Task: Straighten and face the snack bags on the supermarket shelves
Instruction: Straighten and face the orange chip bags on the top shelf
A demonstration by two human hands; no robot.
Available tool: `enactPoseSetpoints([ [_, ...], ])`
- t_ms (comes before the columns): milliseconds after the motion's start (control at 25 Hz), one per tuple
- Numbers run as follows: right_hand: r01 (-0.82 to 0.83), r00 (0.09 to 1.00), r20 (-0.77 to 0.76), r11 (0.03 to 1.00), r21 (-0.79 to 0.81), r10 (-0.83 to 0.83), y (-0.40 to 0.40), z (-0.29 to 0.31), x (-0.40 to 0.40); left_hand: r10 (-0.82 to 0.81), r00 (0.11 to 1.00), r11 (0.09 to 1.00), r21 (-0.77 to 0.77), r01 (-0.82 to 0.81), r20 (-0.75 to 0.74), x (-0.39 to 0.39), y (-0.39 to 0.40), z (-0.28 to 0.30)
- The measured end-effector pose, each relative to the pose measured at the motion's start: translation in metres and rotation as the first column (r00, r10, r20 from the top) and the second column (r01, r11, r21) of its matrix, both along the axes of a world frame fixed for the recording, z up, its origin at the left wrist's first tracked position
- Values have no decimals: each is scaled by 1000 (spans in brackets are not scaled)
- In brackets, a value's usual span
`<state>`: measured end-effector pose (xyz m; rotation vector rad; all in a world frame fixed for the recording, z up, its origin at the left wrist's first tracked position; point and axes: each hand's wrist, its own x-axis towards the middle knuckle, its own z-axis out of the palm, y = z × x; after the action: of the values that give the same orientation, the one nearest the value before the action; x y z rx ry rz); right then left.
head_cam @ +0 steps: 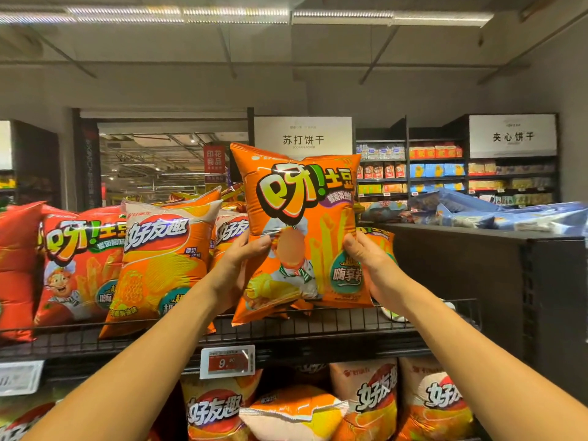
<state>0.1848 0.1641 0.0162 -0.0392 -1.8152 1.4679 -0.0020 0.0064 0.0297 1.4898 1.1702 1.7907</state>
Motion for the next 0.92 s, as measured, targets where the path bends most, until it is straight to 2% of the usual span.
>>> enactPoseSetpoints([
  [200,45,999,-14,999,17,-45,4,-3,-3,-16,1000,1000,11,16,-19,-6,3,-2],
  [320,141,988,-58,990,1,-140,8,-5,-7,138,983,989,-41,-144,-122,-9,6,-3],
  [440,206,973,-125,975,79,-196,14,-7,-6,260,916,959,-25,-281,-307,-19,13,-14],
  [680,159,987,-36,953,260,-155,30,-15,-1,314,869,949,98,-300,-383,-28,15,-27],
  [800,105,994,-13,952,286,-106,38,-22,3,335,846,942,138,-306,-415,-32,17,-31],
  [920,122,991,11,942,313,-133,46,-30,4,363,820,932,170,-320,-442,-32,20,-31],
])
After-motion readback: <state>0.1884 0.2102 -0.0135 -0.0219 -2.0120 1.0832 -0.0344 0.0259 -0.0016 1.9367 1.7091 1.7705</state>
